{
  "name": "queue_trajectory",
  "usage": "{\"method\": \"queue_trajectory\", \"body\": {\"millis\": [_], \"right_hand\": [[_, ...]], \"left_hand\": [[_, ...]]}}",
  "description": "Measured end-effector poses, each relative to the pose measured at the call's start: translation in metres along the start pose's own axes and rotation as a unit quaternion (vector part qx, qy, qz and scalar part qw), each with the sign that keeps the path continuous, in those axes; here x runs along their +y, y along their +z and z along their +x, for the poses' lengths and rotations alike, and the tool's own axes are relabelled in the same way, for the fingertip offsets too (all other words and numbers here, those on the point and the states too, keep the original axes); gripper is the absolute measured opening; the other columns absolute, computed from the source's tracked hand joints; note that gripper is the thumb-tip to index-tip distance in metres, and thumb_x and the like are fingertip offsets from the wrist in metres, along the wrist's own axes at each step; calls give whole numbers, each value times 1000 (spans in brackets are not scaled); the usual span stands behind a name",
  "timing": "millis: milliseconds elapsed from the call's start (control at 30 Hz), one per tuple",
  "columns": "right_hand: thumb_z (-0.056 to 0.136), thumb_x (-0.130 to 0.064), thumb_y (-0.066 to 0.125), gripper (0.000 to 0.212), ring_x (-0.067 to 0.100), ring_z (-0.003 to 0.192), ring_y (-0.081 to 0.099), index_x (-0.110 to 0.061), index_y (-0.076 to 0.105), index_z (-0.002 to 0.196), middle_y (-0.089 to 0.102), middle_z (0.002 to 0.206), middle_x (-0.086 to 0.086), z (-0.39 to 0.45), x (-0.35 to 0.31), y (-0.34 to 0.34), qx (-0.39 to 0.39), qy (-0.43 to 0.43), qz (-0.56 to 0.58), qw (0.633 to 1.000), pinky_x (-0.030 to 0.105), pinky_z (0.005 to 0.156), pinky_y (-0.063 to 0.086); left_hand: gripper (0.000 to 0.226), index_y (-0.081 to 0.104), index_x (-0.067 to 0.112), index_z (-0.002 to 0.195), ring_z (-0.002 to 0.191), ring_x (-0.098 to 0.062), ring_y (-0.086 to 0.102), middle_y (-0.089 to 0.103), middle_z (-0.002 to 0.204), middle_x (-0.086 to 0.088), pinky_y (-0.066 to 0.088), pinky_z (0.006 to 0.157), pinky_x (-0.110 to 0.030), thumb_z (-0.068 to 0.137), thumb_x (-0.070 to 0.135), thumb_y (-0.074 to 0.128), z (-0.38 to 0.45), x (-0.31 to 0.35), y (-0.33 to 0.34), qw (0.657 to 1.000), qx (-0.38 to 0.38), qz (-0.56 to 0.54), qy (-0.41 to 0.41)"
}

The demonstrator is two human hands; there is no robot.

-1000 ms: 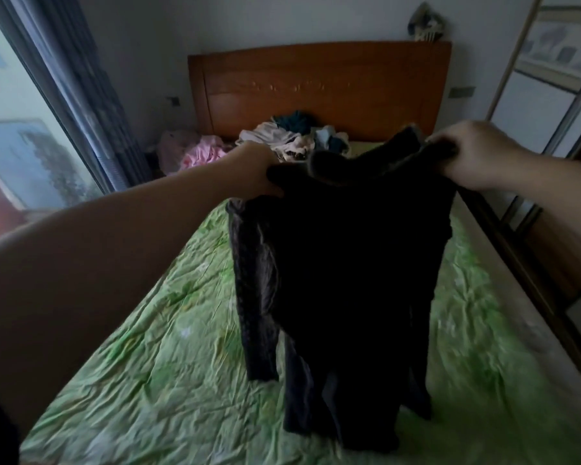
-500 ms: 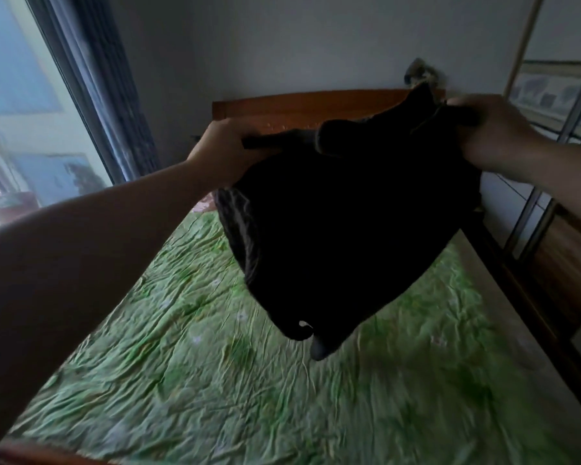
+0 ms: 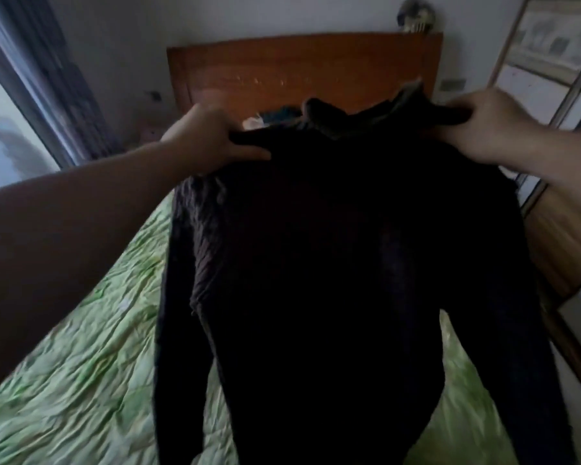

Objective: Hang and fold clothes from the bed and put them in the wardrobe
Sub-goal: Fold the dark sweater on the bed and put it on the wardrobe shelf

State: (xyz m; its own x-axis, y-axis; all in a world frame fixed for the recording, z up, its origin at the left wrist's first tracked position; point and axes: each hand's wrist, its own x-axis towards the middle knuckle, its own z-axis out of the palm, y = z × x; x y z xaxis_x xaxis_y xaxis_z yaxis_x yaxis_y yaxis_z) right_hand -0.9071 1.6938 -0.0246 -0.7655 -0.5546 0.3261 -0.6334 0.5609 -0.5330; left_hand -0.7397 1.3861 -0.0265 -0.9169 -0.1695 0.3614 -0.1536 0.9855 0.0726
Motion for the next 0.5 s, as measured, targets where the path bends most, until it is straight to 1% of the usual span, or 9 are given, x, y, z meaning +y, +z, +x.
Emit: {"method": "queue_trajectory", "body": {"millis": [67, 133, 200, 267, 300, 367, 433, 467, 500], "right_hand": [[86, -39, 67, 29, 10, 62, 48, -24, 55, 64, 54, 67, -5, 27, 35, 51, -46, 43, -1, 998, 28, 52, 32], [87, -34, 68, 16, 15, 73, 54, -22, 64, 79, 60, 79, -2, 52, 76, 109, -72, 88, -4, 994, 28, 55, 31], [89, -29, 66, 18, 17, 87, 56, -16, 69, 101, 60, 90, 4, 74, 116, 171, -80, 146, -5, 986, 26, 59, 31], [89, -27, 64, 24, 24, 100, 62, -14, 69, 107, 65, 98, 8, 100, 148, 231, -70, 194, 4, 979, 26, 69, 37], [90, -28, 61, 26, 30, 105, 62, -12, 68, 109, 67, 105, 11, 114, 157, 257, -59, 218, 1, 974, 29, 75, 41], [93, -30, 55, 34, 32, 114, 57, -10, 59, 121, 63, 121, 14, 129, 168, 306, -54, 258, -5, 965, 32, 88, 43], [93, -31, 56, 41, 33, 115, 55, -12, 51, 129, 58, 126, 12, 117, 176, 353, -110, 255, -19, 960, 34, 91, 43], [91, -29, 57, 41, 33, 113, 56, -12, 50, 129, 58, 125, 12, 98, 181, 375, -150, 235, -29, 960, 35, 90, 44], [90, -28, 59, 41, 33, 111, 57, -13, 51, 127, 58, 123, 11, 73, 188, 396, -192, 217, -34, 957, 35, 89, 45]], "left_hand": [[61, 59, 12, 56, 59, -27, 56, 56, 57, -9, 43, 57, -36, 67, 72, 59, 26, -26, 64, 999, -44, -17, 2], [48, 57, 13, 57, 60, -27, 55, 56, 58, -10, 39, 57, -32, 75, 56, 69, 46, -49, 136, 995, -89, -38, -18], [40, 65, 8, 75, 71, -32, 60, 64, 73, -16, 45, 62, -34, 82, 48, 68, 63, -69, 210, 991, -125, -45, -30], [27, 66, 14, 98, 89, -35, 63, 67, 95, -17, 49, 73, -38, 87, 39, 63, 78, -84, 277, 988, -125, -65, -64], [28, 62, 20, 113, 100, -35, 61, 65, 108, -15, 47, 82, -40, 88, 35, 60, 83, -89, 308, 985, -121, -73, -98], [50, 40, 35, 137, 125, -34, 46, 48, 137, -9, 34, 101, -49, 89, 37, 54, 84, -96, 362, 976, -135, -41, -165], [67, 20, 36, 147, 142, -31, 21, 24, 155, -4, 17, 112, -56, 88, 40, 53, 70, -99, 406, 965, -197, 1, -176], [72, 17, 34, 148, 144, -29, 13, 17, 157, -2, 12, 115, -57, 86, 39, 53, 55, -101, 426, 957, -237, 10, -168], [75, 17, 34, 148, 145, -28, 12, 16, 158, -2, 12, 115, -57, 84, 38, 55, 36, -103, 444, 948, -277, 10, -159]]}}
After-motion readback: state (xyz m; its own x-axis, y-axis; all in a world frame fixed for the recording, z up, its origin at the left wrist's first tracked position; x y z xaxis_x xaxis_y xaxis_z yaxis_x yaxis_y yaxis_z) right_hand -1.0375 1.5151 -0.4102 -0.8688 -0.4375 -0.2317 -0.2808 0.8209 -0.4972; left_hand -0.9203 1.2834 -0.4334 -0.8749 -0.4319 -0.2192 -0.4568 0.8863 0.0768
